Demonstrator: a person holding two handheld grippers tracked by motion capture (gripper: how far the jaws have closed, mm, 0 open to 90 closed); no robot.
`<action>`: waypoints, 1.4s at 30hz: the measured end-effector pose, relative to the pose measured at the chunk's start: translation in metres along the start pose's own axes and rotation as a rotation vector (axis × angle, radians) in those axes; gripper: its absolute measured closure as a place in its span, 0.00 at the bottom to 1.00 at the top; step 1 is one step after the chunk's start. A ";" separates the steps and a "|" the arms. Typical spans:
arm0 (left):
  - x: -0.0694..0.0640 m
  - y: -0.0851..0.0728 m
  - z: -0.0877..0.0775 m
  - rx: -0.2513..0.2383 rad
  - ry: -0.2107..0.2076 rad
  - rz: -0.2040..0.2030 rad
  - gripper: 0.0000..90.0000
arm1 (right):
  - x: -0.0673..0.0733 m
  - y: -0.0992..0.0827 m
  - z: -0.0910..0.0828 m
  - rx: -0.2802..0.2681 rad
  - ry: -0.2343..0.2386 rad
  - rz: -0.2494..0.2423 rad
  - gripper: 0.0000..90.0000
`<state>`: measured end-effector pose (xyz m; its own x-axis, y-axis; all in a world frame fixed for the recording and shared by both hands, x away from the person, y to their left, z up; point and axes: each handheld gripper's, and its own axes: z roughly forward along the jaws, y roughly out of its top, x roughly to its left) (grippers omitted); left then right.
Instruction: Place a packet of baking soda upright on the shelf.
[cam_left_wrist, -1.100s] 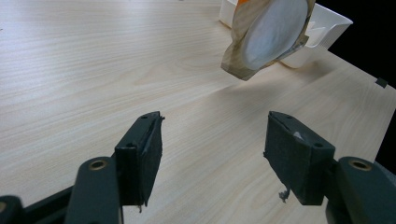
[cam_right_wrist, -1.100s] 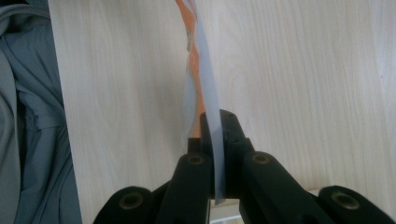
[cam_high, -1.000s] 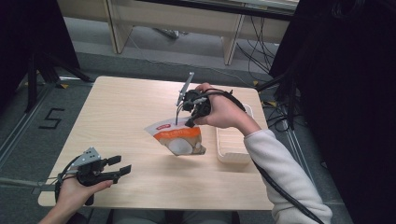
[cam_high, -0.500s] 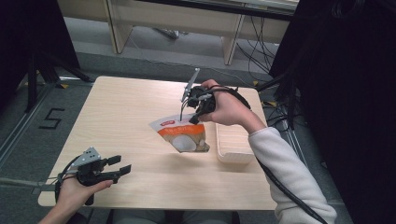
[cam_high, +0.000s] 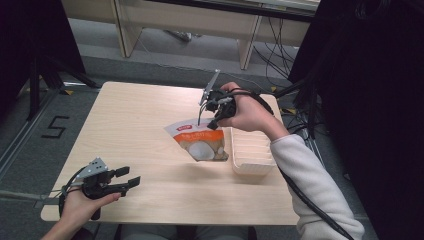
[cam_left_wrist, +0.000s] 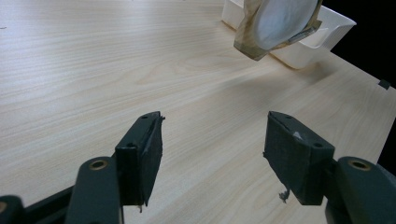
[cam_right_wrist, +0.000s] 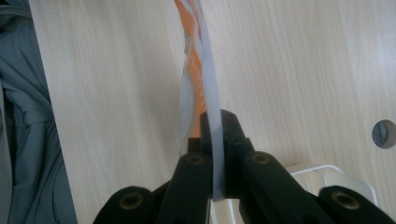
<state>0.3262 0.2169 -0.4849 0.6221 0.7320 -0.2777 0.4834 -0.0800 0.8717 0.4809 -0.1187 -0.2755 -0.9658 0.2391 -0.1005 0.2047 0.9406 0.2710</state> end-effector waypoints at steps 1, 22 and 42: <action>0.000 0.000 0.000 0.000 0.000 0.000 0.40 | -0.002 -0.001 -0.001 0.001 -0.003 -0.018 1.00; 0.000 0.000 0.000 -0.002 -0.005 -0.009 0.40 | -0.014 -0.015 -0.012 -0.001 -0.030 0.000 1.00; 0.000 0.000 0.000 -0.005 -0.007 -0.024 0.40 | -0.019 -0.025 -0.024 -0.008 -0.040 0.044 1.00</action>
<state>0.3266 0.2172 -0.4849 0.6145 0.7290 -0.3017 0.4954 -0.0590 0.8666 0.4905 -0.1522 -0.2577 -0.9486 0.2897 -0.1270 0.2452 0.9271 0.2834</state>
